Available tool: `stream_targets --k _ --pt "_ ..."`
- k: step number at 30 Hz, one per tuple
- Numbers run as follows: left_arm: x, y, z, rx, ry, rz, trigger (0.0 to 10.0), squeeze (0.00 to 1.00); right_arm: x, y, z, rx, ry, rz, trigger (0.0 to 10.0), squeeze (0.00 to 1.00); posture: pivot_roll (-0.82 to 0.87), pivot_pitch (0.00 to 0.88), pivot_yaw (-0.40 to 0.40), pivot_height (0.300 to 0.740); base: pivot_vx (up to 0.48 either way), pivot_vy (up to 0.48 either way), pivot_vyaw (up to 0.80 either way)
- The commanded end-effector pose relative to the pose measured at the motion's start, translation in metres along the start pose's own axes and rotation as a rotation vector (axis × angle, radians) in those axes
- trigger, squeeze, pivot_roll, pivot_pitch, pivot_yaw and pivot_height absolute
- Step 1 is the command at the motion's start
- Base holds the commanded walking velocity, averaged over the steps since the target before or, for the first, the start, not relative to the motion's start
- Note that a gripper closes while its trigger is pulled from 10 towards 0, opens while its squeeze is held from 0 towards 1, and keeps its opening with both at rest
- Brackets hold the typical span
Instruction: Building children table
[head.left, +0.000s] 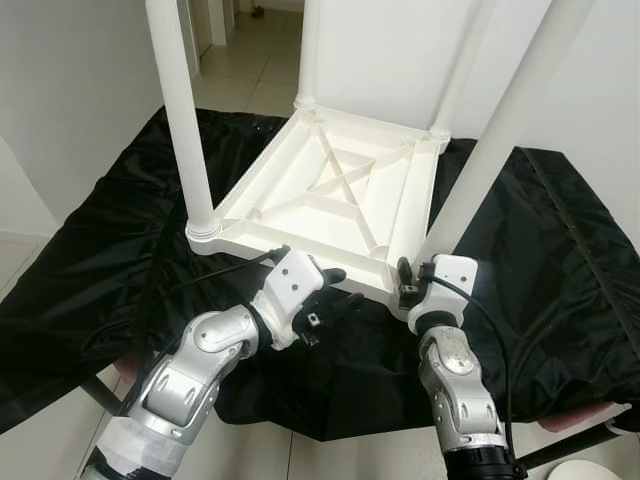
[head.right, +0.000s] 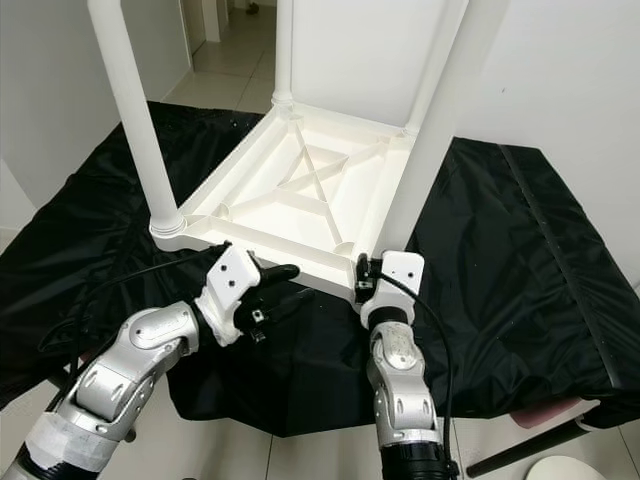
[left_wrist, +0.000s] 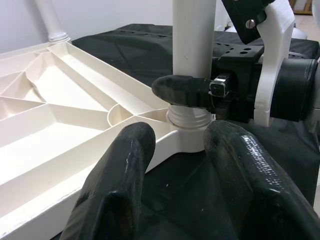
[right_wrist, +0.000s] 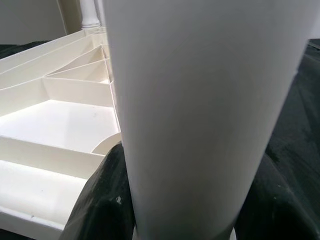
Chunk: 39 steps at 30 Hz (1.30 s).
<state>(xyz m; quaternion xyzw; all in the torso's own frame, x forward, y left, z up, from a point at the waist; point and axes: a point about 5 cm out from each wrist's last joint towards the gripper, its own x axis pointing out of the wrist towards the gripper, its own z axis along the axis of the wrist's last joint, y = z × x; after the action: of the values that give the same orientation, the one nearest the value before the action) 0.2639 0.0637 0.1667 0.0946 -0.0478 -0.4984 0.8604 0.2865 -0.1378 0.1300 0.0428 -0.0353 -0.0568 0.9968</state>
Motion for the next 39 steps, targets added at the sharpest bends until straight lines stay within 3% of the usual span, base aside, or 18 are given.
stream_targets --k 1,4,5,6,7,11,16,17,23,25,28,39 --pt "0.000 -0.002 0.000 -0.005 0.000 -0.013 10.0 0.00 -0.006 0.013 -0.001 0.098 0.014 -0.030 10.0 0.00 0.02 0.009 -0.035 0.740 0.000 0.000 0.00" --pt "0.002 -0.001 0.002 -0.001 -0.002 -0.017 10.0 0.00 -0.008 0.008 -0.002 0.072 0.017 -0.036 10.0 0.00 0.02 0.017 -0.037 0.740 0.000 0.000 0.00" --pt "0.003 0.001 0.002 -0.001 -0.004 -0.012 10.0 0.00 -0.009 0.006 -0.003 0.082 0.019 -0.040 10.0 0.71 0.02 0.017 -0.037 0.740 0.000 0.000 0.00" --pt "0.003 0.001 0.002 -0.001 -0.004 -0.012 10.0 0.00 -0.009 0.006 -0.003 0.082 0.019 -0.040 10.0 0.71 0.02 0.017 -0.037 0.740 0.000 0.000 0.00" --pt "0.003 0.002 0.003 0.000 -0.005 -0.009 10.0 0.00 -0.010 0.003 -0.001 0.070 0.003 -0.034 10.0 1.00 0.02 0.019 -0.038 0.740 0.000 0.000 0.00" --pt "0.003 0.003 0.003 0.002 -0.005 -0.002 10.0 0.00 -0.010 -0.005 0.005 0.068 -0.027 0.015 10.0 1.00 0.02 0.024 -0.035 0.740 0.000 0.000 0.00" --pt "0.002 0.003 0.003 -0.001 -0.005 0.002 10.0 0.00 -0.005 -0.016 0.012 0.045 -0.038 0.172 10.0 1.00 0.02 0.025 -0.031 0.740 0.000 0.000 0.00" --pt "0.003 0.003 0.003 -0.002 -0.006 0.003 10.0 0.00 -0.001 -0.022 0.013 0.035 -0.019 0.278 10.0 0.00 0.02 0.024 -0.030 0.740 0.000 0.000 0.00" --pt "0.004 0.003 0.005 0.005 -0.010 0.003 10.0 0.00 0.005 -0.032 0.011 -0.042 0.010 0.494 10.0 0.00 0.02 0.022 -0.032 0.740 0.000 0.000 0.00" --pt "0.004 0.003 0.005 0.005 -0.010 0.003 10.0 0.00 0.005 -0.032 0.011 -0.042 0.010 0.494 10.0 0.00 0.02 0.022 -0.032 0.740 0.000 0.000 0.00" --pt "0.002 0.008 0.004 0.018 -0.002 0.017 10.0 0.00 0.016 -0.039 0.012 -0.079 0.021 0.655 10.0 0.00 0.03 0.013 -0.032 0.740 0.000 0.000 0.00" --pt "0.004 0.009 0.005 0.024 -0.005 0.020 10.0 0.00 0.047 -0.036 0.019 -0.174 0.046 0.797 10.0 0.00 0.04 0.009 -0.033 0.740 0.000 0.000 0.00"
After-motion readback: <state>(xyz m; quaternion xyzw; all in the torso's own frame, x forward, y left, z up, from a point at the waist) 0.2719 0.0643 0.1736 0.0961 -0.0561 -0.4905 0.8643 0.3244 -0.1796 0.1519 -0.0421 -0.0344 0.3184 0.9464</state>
